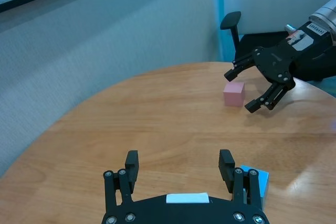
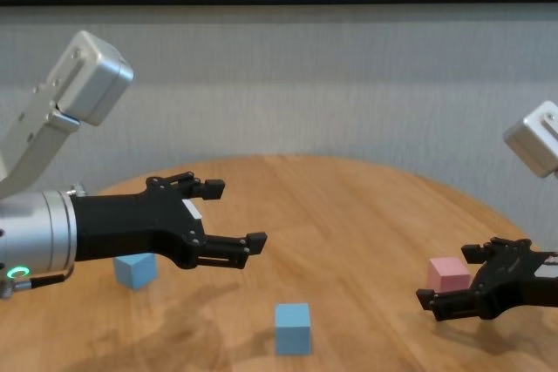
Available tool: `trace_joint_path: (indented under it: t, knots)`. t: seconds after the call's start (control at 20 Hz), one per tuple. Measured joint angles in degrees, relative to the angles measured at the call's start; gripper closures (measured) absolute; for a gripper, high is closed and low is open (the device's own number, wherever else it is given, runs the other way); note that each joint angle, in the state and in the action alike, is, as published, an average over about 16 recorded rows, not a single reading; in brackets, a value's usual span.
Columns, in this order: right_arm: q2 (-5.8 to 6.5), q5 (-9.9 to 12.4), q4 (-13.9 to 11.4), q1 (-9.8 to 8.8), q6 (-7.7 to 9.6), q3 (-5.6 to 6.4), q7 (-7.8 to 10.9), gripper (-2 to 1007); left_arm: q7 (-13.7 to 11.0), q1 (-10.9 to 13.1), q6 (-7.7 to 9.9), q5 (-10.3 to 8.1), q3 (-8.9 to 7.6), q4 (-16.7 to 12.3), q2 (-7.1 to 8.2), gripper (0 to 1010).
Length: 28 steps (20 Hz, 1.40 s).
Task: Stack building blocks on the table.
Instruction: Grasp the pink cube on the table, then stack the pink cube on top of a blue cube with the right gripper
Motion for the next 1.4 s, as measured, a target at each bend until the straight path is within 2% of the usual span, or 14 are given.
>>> trace_joint_path:
  t: [0.4,1.0,1.4]
  knots:
    - [-0.06,-0.13,-0.16,-0.06,0.44,0.11,-0.28,119,0.00,0.00,0.00,0.00,0.00,0.00,0.00,8]
    - [-0.22,0.52,-0.51,-0.66,0.15,1.12,-0.80,488,0.00,0.00,0.00,0.00,0.00,0.00,0.00,8]
    - [-0.08,0.82,-0.92,-0.99,-0.19,1.54,-0.97,623,0.00,0.00,0.00,0.00,0.00,0.00,0.00,8]
